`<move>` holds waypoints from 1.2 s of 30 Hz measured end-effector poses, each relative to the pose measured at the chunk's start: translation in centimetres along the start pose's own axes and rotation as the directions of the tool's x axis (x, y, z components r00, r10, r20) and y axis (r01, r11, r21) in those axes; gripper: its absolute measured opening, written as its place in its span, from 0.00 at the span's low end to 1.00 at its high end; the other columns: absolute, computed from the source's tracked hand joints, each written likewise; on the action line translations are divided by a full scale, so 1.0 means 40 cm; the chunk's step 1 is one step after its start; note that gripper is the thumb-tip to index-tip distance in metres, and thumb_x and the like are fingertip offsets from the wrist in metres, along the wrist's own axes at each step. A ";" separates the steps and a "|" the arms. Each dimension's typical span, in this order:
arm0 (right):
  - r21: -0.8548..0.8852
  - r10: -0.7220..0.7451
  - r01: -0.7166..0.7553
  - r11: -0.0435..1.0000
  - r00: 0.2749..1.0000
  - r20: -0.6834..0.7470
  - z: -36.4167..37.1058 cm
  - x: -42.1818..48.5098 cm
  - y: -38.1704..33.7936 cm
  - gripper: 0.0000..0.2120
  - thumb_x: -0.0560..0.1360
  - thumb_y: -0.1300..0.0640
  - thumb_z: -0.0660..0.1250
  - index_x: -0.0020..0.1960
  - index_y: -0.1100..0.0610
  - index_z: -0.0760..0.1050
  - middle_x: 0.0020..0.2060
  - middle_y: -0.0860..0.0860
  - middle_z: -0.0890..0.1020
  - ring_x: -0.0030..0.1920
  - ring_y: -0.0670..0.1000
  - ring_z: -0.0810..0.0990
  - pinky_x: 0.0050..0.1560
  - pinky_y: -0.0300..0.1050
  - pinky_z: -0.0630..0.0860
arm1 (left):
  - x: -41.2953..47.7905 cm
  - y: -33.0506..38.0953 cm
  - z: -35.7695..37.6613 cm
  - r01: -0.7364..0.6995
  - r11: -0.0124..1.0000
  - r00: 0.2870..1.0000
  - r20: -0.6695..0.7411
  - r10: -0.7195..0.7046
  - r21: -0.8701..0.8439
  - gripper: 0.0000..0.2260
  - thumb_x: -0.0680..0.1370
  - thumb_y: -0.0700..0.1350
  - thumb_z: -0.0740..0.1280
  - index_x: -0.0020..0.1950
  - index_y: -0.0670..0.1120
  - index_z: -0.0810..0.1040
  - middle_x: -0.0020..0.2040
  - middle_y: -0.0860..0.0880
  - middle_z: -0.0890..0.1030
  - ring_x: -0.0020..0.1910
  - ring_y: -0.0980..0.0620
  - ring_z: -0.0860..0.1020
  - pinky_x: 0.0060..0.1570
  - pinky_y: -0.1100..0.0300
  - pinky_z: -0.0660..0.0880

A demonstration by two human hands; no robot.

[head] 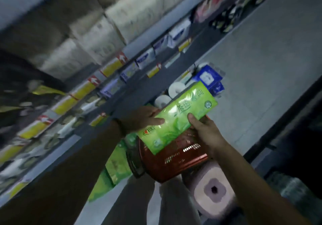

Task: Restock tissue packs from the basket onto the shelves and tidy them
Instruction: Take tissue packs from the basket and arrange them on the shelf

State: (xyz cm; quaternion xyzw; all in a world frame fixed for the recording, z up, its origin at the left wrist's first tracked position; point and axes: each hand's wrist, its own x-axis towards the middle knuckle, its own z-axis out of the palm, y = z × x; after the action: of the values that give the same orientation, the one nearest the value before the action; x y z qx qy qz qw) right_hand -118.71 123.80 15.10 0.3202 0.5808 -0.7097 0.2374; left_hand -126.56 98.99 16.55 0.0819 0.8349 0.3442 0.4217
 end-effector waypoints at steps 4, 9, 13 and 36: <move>-0.143 -0.094 0.087 0.986 0.994 -0.047 0.108 -0.137 -0.158 0.27 0.74 0.46 0.80 0.66 0.60 0.77 0.55 0.57 0.88 0.50 0.57 0.89 0.54 0.59 0.87 | -0.193 0.101 -0.187 -0.018 1.000 0.994 -0.105 0.018 0.002 0.30 0.68 0.71 0.74 0.60 0.52 0.77 0.56 0.45 0.76 0.56 0.48 0.77 0.63 0.52 0.71; -0.787 -0.710 0.445 0.428 0.704 0.012 0.227 -0.334 -0.382 0.50 0.65 0.38 0.81 0.79 0.54 0.64 0.75 0.59 0.68 0.76 0.60 0.66 0.77 0.59 0.67 | -0.465 0.191 -0.375 -0.095 0.981 0.947 -0.289 0.141 0.169 0.29 0.70 0.69 0.74 0.65 0.55 0.80 0.65 0.53 0.80 0.65 0.50 0.78 0.68 0.46 0.73; -0.832 -0.565 0.544 -0.107 0.655 0.501 0.339 -0.500 -0.602 0.35 0.75 0.34 0.70 0.79 0.42 0.69 0.80 0.48 0.66 0.82 0.53 0.56 0.79 0.61 0.55 | -0.682 0.248 -0.473 -0.102 0.955 0.921 -0.335 0.197 0.280 0.24 0.75 0.65 0.73 0.67 0.57 0.77 0.68 0.57 0.77 0.64 0.52 0.76 0.67 0.48 0.73; -0.299 -0.308 0.645 -0.703 0.103 0.946 1.097 -1.187 -1.173 0.25 0.79 0.43 0.71 0.76 0.44 0.75 0.68 0.42 0.80 0.63 0.45 0.79 0.63 0.47 0.76 | -1.705 0.476 -0.831 0.544 0.703 0.411 -0.876 0.252 0.458 0.24 0.79 0.60 0.68 0.72 0.51 0.74 0.66 0.48 0.78 0.64 0.46 0.77 0.65 0.51 0.74</move>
State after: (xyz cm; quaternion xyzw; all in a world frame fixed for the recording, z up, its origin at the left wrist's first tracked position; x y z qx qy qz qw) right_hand -127.42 89.25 86.63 -0.5117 0.8500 -0.0785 -0.0972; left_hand -111.74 67.34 86.54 -0.0458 0.9898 -0.0496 -0.1254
